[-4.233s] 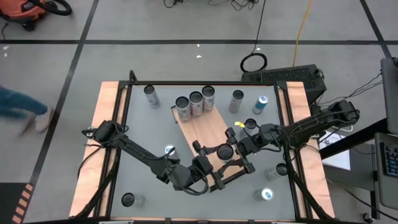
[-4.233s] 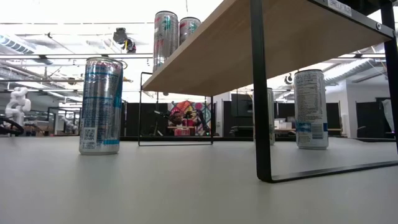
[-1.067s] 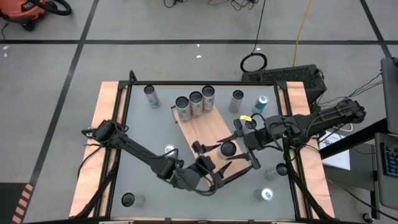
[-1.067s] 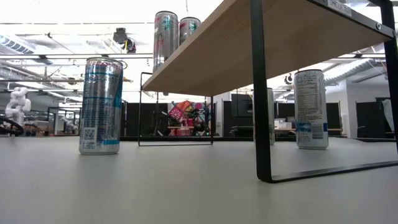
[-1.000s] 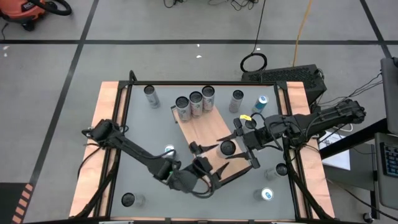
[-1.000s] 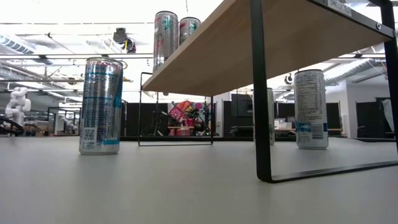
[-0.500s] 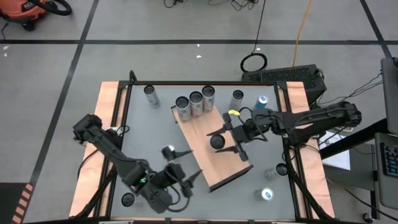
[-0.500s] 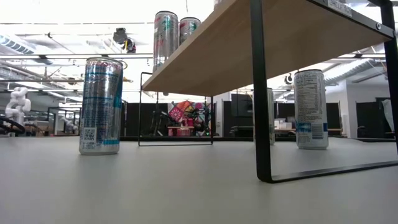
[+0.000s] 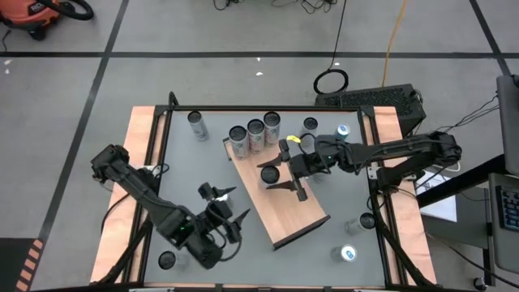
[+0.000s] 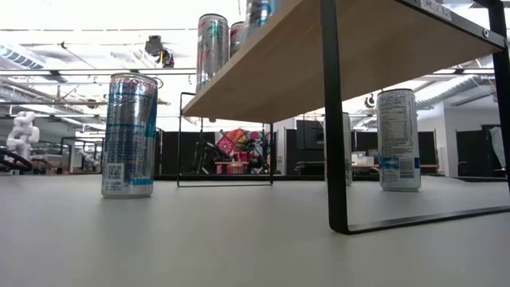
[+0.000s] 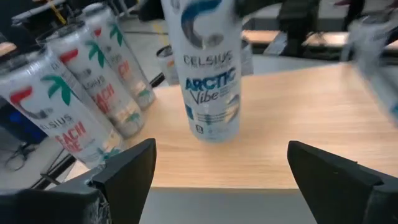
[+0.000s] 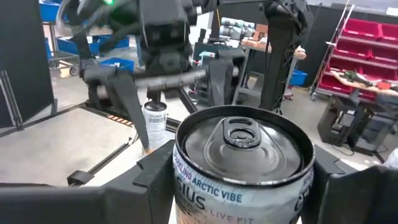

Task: Place canned beverage on shelf
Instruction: Put the bottom left white-blue soda can on the shelf

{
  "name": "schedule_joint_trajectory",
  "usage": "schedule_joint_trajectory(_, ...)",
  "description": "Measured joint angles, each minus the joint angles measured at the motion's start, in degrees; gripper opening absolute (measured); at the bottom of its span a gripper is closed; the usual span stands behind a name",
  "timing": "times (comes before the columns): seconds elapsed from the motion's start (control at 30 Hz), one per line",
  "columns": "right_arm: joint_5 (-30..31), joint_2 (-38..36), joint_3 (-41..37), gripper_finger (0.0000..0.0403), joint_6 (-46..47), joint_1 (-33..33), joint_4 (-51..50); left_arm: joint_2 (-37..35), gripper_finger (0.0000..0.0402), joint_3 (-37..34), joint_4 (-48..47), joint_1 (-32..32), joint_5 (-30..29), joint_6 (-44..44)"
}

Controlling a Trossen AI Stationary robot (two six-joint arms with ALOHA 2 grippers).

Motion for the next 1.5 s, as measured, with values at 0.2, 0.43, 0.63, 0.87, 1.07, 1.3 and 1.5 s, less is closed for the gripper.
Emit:
schedule_joint_trajectory(0.2, 0.0, 2.2, 0.0, 0.0201, 1.0, 0.0, 4.1, -0.1, 0.0356, -3.3, 0.9, 0.9, 0.1, 0.0)
schedule_joint_trajectory(0.43, 2.0, 4.7, 0.0, 0.0201, 0.4, -0.3, 6.5, -0.5, 0.0356, -4.0, -0.6, 0.9, -0.3, 0.0)
schedule_joint_trajectory(0.63, 1.9, 6.0, 0.0, 0.0201, 0.4, -1.5, 8.0, -0.5, 0.0356, -4.0, -0.5, 1.0, -0.7, -0.8)
schedule_joint_trajectory(0.87, -0.2, 5.9, 0.0, 0.0201, 0.9, -3.1, 7.3, -0.5, 0.0356, -4.0, 1.3, 0.9, -0.8, -1.6)
schedule_joint_trajectory(1.07, -1.1, 6.0, 0.0, 0.0201, 0.8, -3.1, 6.2, -0.4, 0.0356, -4.0, 2.9, 0.9, -0.8, -1.6)
schedule_joint_trajectory(1.3, -1.4, 6.5, 0.1, 0.0201, 1.0, -3.1, 6.3, -0.4, 0.0356, -4.0, 4.2, 0.9, -0.8, -1.5)
schedule_joint_trajectory(1.5, -1.4, 6.8, 0.1, 0.0201, 0.9, -3.1, 6.7, -0.4, 0.0356, -4.0, 4.8, 0.9, -0.7, -1.5)
